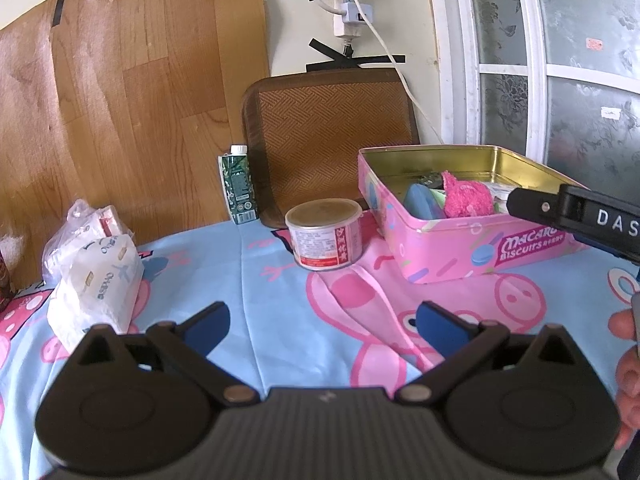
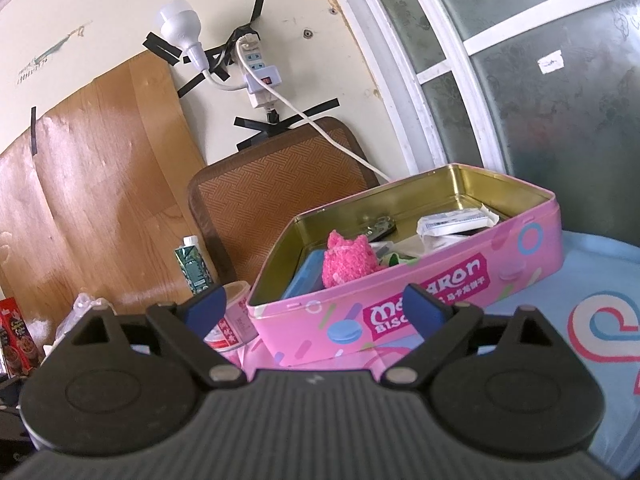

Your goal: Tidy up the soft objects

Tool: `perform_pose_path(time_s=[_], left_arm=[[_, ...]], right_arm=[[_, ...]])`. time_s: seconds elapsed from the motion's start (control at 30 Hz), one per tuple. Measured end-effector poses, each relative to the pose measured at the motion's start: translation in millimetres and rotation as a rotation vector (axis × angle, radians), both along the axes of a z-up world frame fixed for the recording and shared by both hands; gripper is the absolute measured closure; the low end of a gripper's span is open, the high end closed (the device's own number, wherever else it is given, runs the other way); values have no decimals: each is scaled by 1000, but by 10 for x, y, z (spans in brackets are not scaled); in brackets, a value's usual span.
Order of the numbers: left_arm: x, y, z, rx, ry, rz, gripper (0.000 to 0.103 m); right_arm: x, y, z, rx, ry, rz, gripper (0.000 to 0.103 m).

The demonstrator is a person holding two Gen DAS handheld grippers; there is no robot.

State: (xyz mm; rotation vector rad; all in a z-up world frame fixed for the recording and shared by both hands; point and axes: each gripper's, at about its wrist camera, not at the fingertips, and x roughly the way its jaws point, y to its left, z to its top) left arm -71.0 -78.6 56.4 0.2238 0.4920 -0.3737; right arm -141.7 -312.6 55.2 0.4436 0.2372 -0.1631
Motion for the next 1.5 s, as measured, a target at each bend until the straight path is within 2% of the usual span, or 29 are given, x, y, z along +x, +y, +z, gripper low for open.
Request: perform_pose_path(time_s=[1.5], left_arm=[[-2, 17, 35, 1, -6, 33, 0]], right_arm=[[40, -23, -51, -6, 28, 13, 3]])
